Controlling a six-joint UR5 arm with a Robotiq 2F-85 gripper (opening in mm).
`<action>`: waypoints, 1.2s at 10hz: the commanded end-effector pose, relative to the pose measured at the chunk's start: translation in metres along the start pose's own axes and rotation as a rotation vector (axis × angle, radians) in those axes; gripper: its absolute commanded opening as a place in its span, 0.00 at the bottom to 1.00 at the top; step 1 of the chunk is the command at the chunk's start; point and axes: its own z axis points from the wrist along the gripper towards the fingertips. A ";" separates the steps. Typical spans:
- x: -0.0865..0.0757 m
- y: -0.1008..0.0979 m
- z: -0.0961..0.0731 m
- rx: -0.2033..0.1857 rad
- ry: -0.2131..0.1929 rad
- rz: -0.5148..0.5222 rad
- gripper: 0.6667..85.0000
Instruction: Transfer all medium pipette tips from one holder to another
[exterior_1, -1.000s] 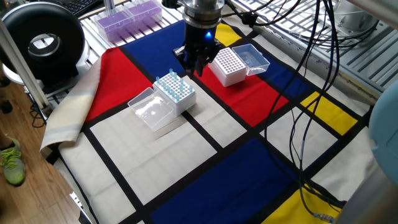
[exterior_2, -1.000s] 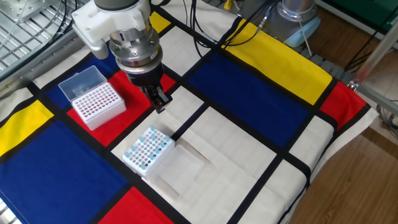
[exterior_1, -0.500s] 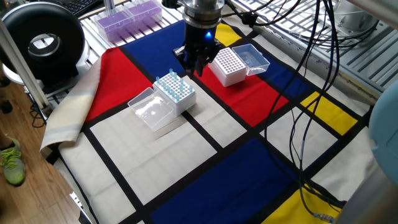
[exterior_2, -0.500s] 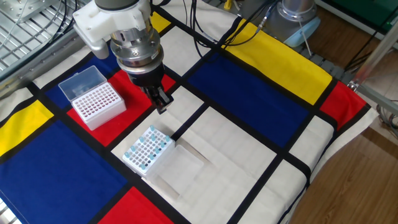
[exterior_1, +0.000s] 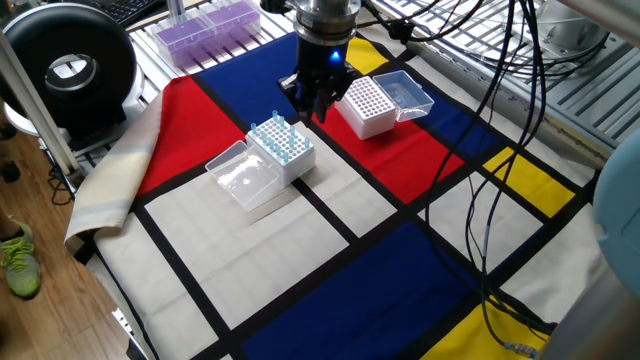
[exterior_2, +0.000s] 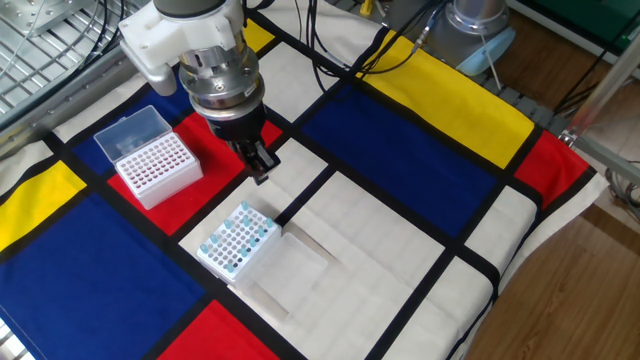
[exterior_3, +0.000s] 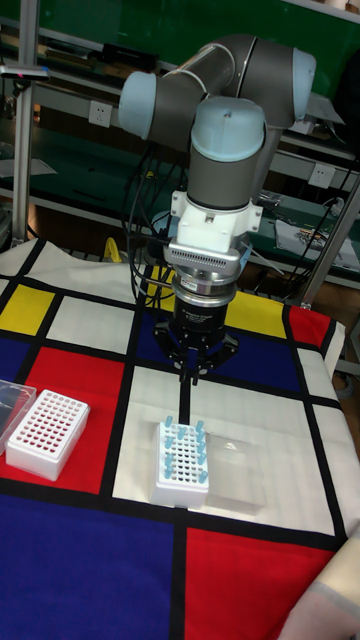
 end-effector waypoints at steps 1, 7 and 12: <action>0.000 0.006 -0.002 -0.025 0.002 -0.019 0.27; 0.001 0.001 -0.002 -0.005 0.006 -0.048 0.30; -0.002 -0.014 -0.002 0.052 -0.006 -0.038 0.30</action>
